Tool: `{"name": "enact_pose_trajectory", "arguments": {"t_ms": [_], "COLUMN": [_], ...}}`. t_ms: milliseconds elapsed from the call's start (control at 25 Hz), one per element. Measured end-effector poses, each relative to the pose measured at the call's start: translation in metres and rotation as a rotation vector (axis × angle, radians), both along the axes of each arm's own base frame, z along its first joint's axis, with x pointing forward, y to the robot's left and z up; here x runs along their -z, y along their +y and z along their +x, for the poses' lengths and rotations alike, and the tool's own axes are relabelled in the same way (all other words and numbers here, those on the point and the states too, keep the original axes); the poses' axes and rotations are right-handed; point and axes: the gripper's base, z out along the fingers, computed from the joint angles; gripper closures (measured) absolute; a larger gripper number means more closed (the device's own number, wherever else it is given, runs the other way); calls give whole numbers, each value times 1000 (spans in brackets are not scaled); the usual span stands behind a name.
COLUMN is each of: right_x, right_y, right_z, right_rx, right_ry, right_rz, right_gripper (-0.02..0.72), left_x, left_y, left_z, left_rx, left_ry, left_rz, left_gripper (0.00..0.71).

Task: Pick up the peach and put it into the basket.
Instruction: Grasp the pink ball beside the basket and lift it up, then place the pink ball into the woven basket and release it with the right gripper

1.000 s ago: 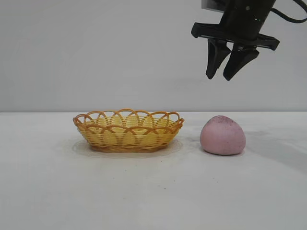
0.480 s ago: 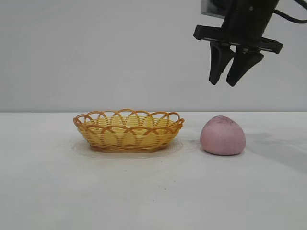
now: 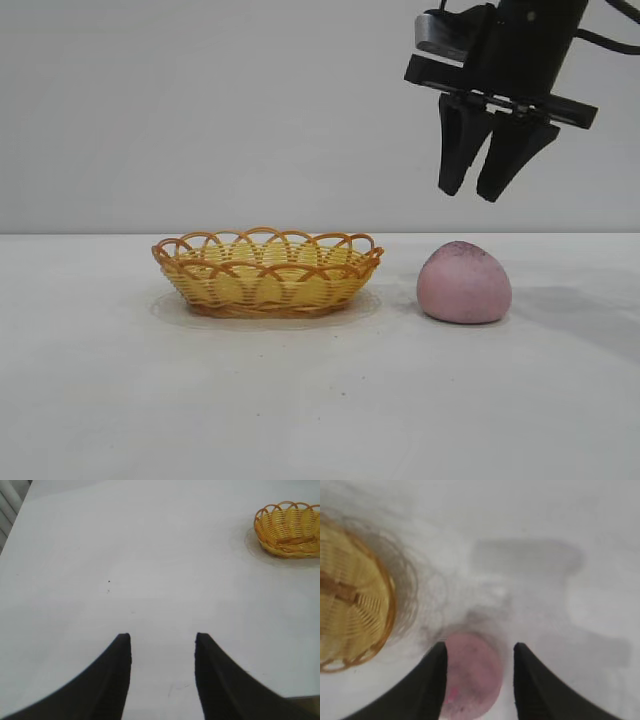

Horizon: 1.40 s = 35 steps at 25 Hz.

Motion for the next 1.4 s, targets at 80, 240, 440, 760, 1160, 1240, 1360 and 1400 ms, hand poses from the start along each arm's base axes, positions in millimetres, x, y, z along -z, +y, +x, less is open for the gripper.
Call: {"name": "enact_pose_trajectory", "arguments": {"t_ms": [80,240,440,760,1160,1240,1360,1400], "right_x": [10,40,58,-39,-8,12,32,35], "right_y": [1,4,8,25,115,125,129,130], "right_z": [0,1,3,5,-5,-2,5,6], "right_rx": [-12,-17,-63,-140,-321,-331,-327,-324], "right_ry": [42,137,162,-114,-109,-80,-52,-49], "right_rz": [1,0,-6,84,142,132,121,121], "right_gripper": [435,435,631,703,703,703,703,647], "left_x": [0,0,0,0,0,0,0,0], "left_y": [0,0,0,0,0,0,0,0], "left_z": [0,0,0,0,0,0,0,0], "left_rx": [0,0,0,0,-2,-2,-2,-2], "left_ry": [0,0,0,-1,-1,-1,-1,-1], "left_rz": [0,0,0,0,-3,-3,-3,-3], "left_gripper": [467,467,467,467,467,467,467,467]}}
